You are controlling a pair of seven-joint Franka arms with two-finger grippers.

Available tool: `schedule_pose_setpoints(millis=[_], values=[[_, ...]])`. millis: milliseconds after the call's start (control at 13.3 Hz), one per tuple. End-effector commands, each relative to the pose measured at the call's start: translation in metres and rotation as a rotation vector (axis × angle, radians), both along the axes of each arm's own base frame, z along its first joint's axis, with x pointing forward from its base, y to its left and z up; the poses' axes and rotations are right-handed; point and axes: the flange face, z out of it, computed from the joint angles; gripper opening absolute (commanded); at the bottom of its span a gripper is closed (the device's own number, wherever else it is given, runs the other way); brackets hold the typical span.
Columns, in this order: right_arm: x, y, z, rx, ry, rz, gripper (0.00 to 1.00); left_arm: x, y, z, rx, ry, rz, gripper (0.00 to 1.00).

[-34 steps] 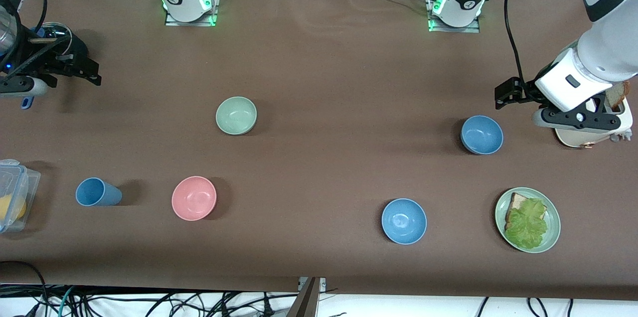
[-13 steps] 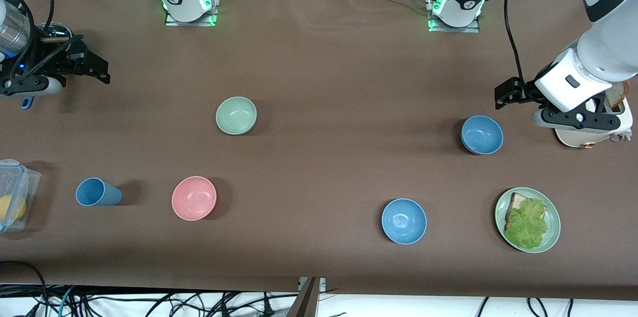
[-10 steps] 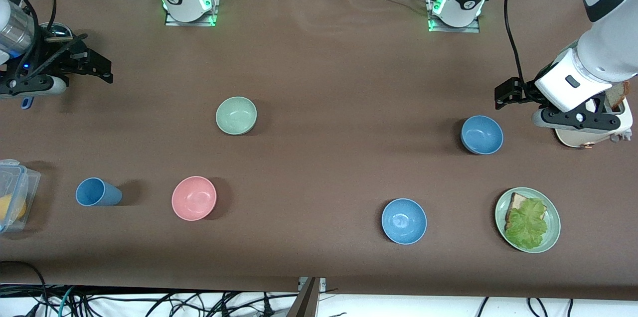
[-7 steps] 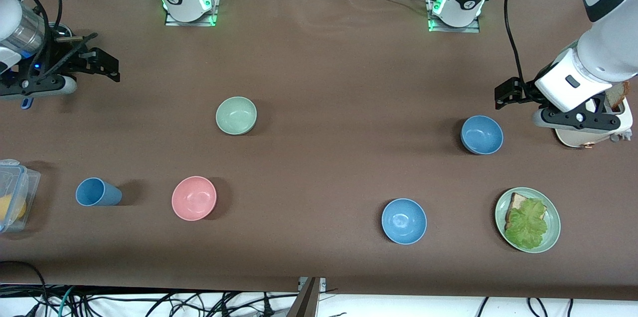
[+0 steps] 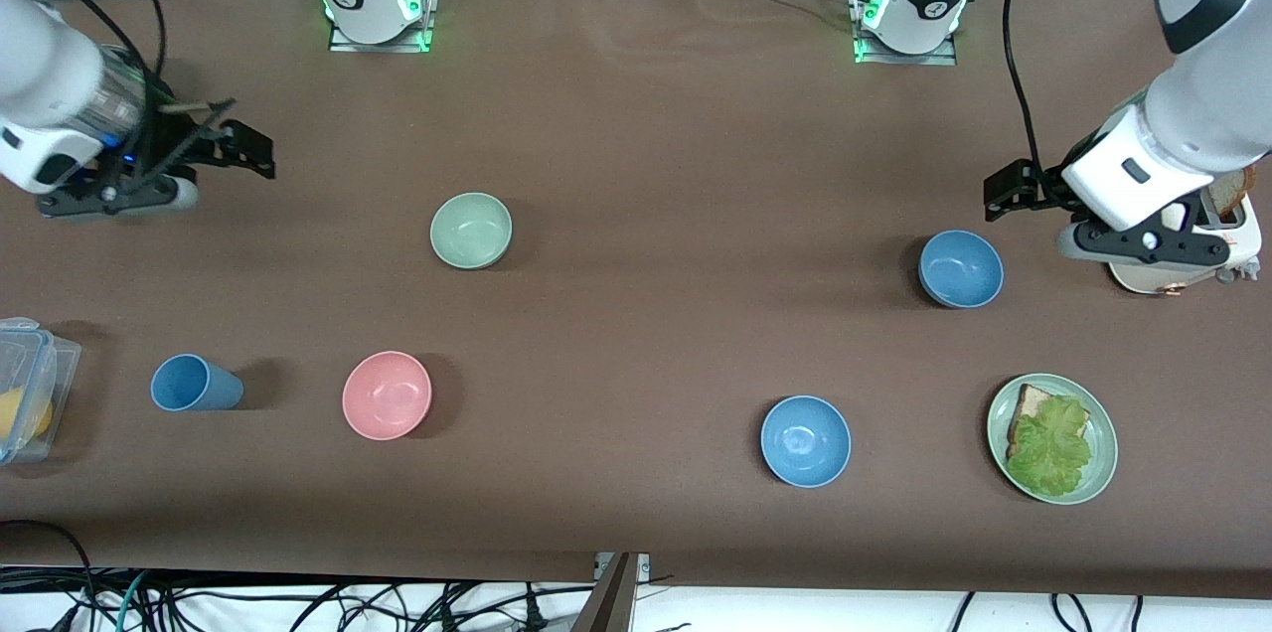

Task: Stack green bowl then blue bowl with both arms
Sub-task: 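Move the right gripper to the green bowl while the left gripper reaches the blue bowl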

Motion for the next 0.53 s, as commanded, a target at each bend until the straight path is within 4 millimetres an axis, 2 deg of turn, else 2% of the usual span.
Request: schedule_pose_setpoints(millis=[0,150,300,450], values=[[-0.018,0.019,-0.057,0.003,-0.005,-0.052,0.99,0.017,-0.002,-0.031,0.005,0.042,0.011,1.0],[-0.031,0.044,-0.107,0.001,-0.029,-0.083,0.99,0.022,0.015,-0.039,-0.011,0.055,0.043,1.0],[-0.04,0.05,-0.161,0.014,-0.075,-0.101,0.99,0.027,0.017,-0.054,-0.043,0.081,0.058,1.0],[-0.04,0.062,-0.202,0.026,-0.081,-0.116,0.99,0.031,0.03,-0.064,-0.04,0.096,0.079,1.0]])
